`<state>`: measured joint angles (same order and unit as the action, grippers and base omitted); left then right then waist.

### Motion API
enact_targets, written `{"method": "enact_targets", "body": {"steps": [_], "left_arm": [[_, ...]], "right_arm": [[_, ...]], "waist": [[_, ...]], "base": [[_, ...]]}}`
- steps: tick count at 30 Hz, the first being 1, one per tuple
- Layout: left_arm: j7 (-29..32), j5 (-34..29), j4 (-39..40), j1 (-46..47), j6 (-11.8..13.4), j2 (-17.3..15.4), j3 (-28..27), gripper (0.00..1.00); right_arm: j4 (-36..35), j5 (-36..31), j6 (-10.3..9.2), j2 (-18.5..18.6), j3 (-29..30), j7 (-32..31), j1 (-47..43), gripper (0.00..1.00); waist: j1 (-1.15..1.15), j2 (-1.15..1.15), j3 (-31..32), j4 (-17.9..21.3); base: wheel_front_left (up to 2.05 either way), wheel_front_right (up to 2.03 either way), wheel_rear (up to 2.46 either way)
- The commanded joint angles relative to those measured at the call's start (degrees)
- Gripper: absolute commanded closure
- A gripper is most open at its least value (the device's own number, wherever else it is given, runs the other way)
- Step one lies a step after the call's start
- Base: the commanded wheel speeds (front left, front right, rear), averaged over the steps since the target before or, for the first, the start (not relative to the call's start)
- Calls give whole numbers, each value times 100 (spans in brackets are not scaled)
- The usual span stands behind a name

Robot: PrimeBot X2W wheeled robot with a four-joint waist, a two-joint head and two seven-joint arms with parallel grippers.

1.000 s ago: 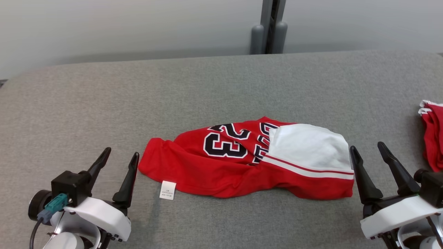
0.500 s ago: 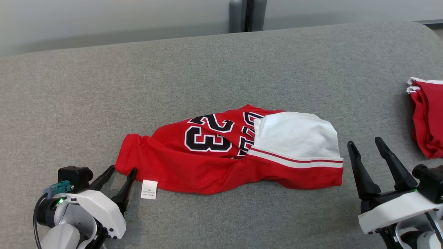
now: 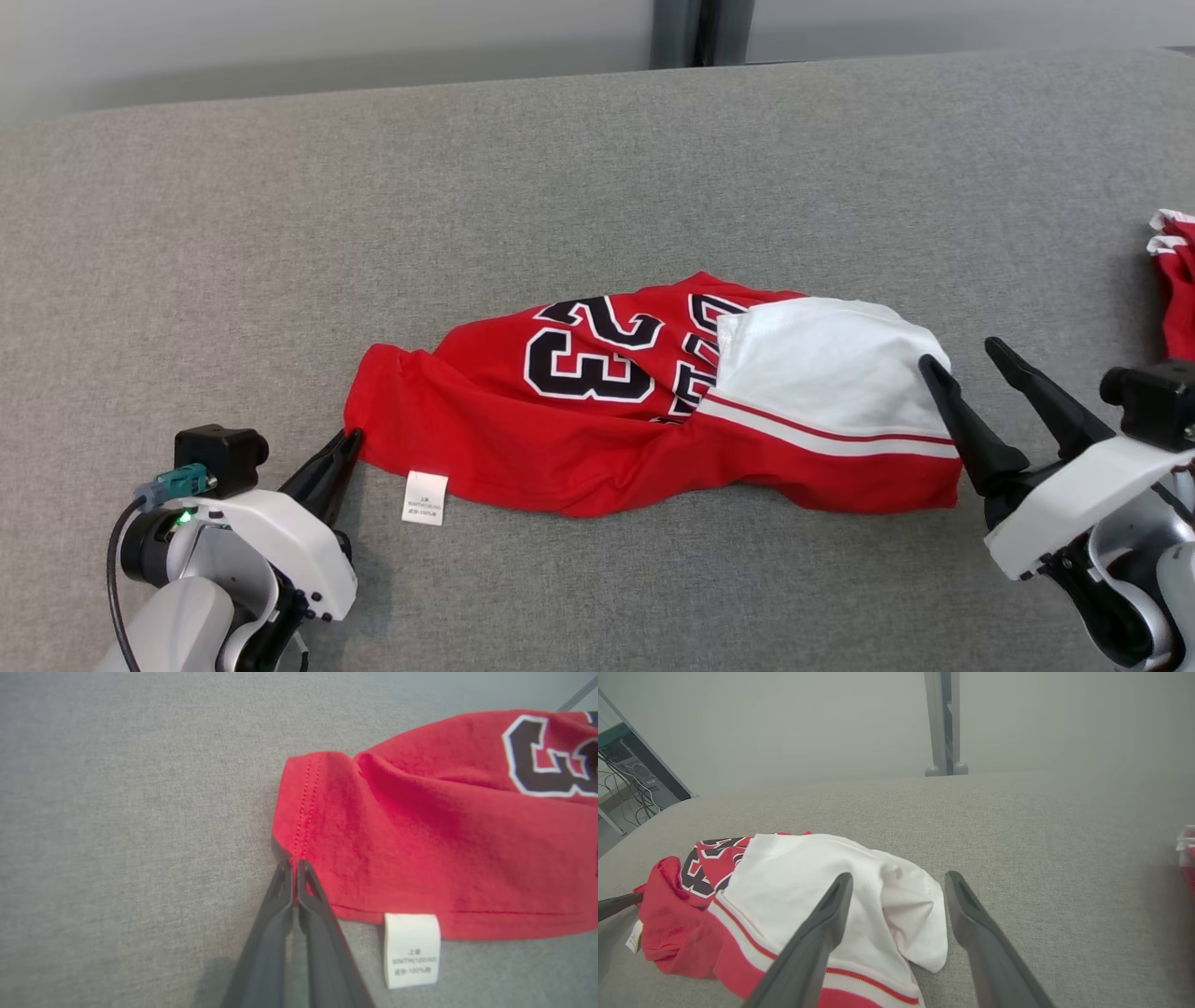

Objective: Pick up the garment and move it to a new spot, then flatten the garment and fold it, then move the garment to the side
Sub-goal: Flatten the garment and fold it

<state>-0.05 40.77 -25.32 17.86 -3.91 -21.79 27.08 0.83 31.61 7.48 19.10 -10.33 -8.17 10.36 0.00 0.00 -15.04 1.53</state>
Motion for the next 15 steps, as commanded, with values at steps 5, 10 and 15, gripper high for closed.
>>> {"method": "enact_targets", "body": {"steps": [5,10,15], "left_arm": [[-99,-51,-76,192,-39,34,35,100],[-260,-59,-81,189,-6,60,10,100],[-589,-117,208,234,178,-26,-162,100]], "right_arm": [[281,458,3,367,-558,-33,447,7],[237,699,3,553,-851,300,588,100],[-41,760,3,677,-799,878,658,100]], "waist": [[0,0,-89,-166],[0,0,-89,-209],[0,0,-42,-190]], "base": [[0,0,0],[0,0,0],[0,0,0]]}}
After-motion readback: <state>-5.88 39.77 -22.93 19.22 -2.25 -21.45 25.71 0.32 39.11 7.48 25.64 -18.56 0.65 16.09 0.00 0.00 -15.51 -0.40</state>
